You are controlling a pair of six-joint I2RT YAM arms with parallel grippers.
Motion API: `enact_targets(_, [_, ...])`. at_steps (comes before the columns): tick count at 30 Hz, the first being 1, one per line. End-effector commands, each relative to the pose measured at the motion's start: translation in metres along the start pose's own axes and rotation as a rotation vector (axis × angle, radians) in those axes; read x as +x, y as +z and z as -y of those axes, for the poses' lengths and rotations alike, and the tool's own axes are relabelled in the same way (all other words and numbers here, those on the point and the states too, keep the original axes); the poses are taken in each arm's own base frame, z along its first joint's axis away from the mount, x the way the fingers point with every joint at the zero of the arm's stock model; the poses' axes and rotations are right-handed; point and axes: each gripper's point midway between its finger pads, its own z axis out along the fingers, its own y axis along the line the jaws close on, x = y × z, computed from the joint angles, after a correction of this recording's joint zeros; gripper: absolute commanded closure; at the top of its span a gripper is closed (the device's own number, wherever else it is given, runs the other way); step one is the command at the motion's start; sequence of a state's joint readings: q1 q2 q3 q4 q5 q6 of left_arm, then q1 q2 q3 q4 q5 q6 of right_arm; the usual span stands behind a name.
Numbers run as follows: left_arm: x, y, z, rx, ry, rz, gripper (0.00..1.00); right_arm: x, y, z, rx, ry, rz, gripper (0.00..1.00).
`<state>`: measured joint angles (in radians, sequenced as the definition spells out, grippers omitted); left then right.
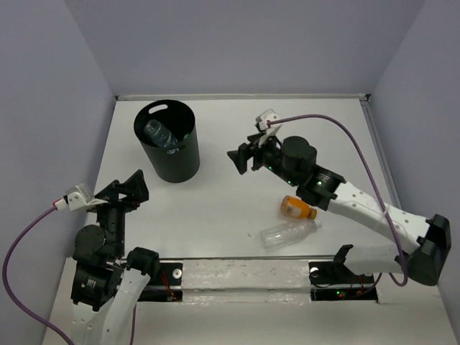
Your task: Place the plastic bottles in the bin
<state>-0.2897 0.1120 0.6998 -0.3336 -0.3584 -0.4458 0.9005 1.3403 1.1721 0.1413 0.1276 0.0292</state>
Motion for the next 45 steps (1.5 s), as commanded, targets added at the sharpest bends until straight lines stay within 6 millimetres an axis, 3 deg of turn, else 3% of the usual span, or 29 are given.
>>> enact_targets(1, [-0.007,0.001,0.008,0.037,-0.005,0.031,0.01,0.096,-0.081,0.063,0.299,0.095,-0.338,0.15])
enact_targets(3, [-0.007,0.0,0.008,0.04,-0.006,0.03,0.01,0.116,-0.106,0.077,0.4,0.128,-0.438,0.11])
enact_targets(4, [-0.007,0.001,0.008,0.038,-0.004,0.03,0.01,0.136,-0.128,0.082,0.461,0.164,-0.55,0.09])
enact_targets(7, [-0.008,0.0,0.008,0.039,-0.006,0.031,0.01,0.155,-0.157,0.087,0.568,0.222,-0.723,0.08])
enact_targets(11, [-0.008,-0.001,0.007,0.035,-0.009,0.036,0.01,0.164,-0.173,0.091,0.642,0.23,-0.811,0.18])
enact_targets(14, [-0.009,-0.002,0.007,0.038,-0.01,0.038,0.01,0.169,-0.18,0.076,0.589,0.283,-0.872,0.2])
enact_targets(16, [-0.008,-0.002,0.008,0.049,-0.011,0.039,0.01,0.165,-0.18,0.062,0.523,0.357,-0.833,0.19])
enact_targets(17, [-0.008,-0.001,0.01,0.061,-0.013,0.04,0.01,0.176,-0.186,0.063,0.53,0.365,-0.834,0.16])
enact_targets(18, [-0.006,0.0,0.013,0.074,-0.01,0.034,0.01,0.174,-0.188,0.067,0.55,0.375,-0.792,0.11])
enact_targets(19, [0.0,0.002,0.02,0.12,0.001,0.018,0.01,0.16,-0.189,0.073,0.581,0.413,-0.696,0.11])
enact_targets(20, [0.012,0.001,0.049,0.273,0.028,-0.04,0.01,0.136,-0.191,0.09,0.652,0.415,-0.546,0.11])
enact_targets(22, [0.027,-0.002,0.071,0.403,0.033,-0.104,0.01,0.116,-0.188,0.097,0.664,0.402,-0.474,0.11])
enact_targets(23, [0.049,-0.007,0.091,0.522,0.035,-0.207,0.01,0.094,-0.185,0.101,0.669,0.396,-0.416,0.11])
enact_targets(25, [0.061,-0.014,0.113,0.639,-0.008,-0.289,0.01,0.066,-0.185,0.107,0.682,0.379,-0.333,0.12])
enact_targets(26, [0.07,-0.017,0.121,0.688,-0.028,-0.339,0.01,0.053,-0.186,0.11,0.685,0.372,-0.291,0.13])
enact_targets(27, [0.094,-0.021,0.127,0.742,-0.048,-0.454,0.01,0.029,-0.186,0.116,0.692,0.356,-0.217,0.13])
enact_targets(28, [0.095,-0.022,0.137,0.789,-0.089,-0.466,0.01,0.012,-0.191,0.117,0.684,0.354,-0.163,0.14])
enact_targets(29, [0.118,-0.025,0.138,0.823,-0.105,-0.562,0.01,-0.003,-0.193,0.119,0.676,0.342,-0.118,0.15])
enact_targets(30, [0.123,-0.026,0.142,0.844,-0.121,-0.579,0.01,-0.018,-0.195,0.118,0.664,0.346,-0.078,0.15])
enact_targets(33, [0.146,-0.02,0.142,0.8,-0.136,-0.631,0.01,-0.038,-0.201,0.116,0.629,0.338,-0.021,0.15])
enact_targets(35, [0.155,-0.034,0.159,0.846,-0.136,-0.665,0.01,-0.035,-0.202,0.115,0.615,0.338,-0.023,0.15])
enact_targets(37, [0.166,-0.03,0.171,0.813,-0.106,-0.67,0.01,-0.034,-0.204,0.114,0.607,0.344,-0.01,0.15])
enact_targets(38, [0.177,-0.051,0.186,0.867,-0.086,-0.717,0.01,-0.027,-0.204,0.114,0.609,0.341,-0.018,0.15])
enact_targets(39, [0.191,-0.043,0.192,0.815,-0.018,-0.711,0.01,-0.029,-0.205,0.115,0.605,0.341,-0.003,0.15])
enact_targets(40, [0.2,-0.049,0.2,0.818,0.023,-0.723,0.01,-0.028,-0.206,0.115,0.604,0.339,-0.001,0.15])
enact_targets(41, [0.232,-0.075,0.211,0.845,0.109,-0.801,0.01,-0.028,-0.207,0.115,0.607,0.337,-0.001,0.15])
enact_targets(42, [0.235,-0.068,0.219,0.804,0.206,-0.749,0.01,-0.031,-0.209,0.115,0.602,0.335,0.011,0.15])
enact_targets(43, [0.246,-0.074,0.224,0.801,0.272,-0.75,0.01,-0.032,-0.209,0.114,0.595,0.333,0.015,0.16])
enact_targets(45, [0.283,-0.089,0.233,0.79,0.466,-0.757,0.01,-0.037,-0.213,0.114,0.585,0.331,0.033,0.16])
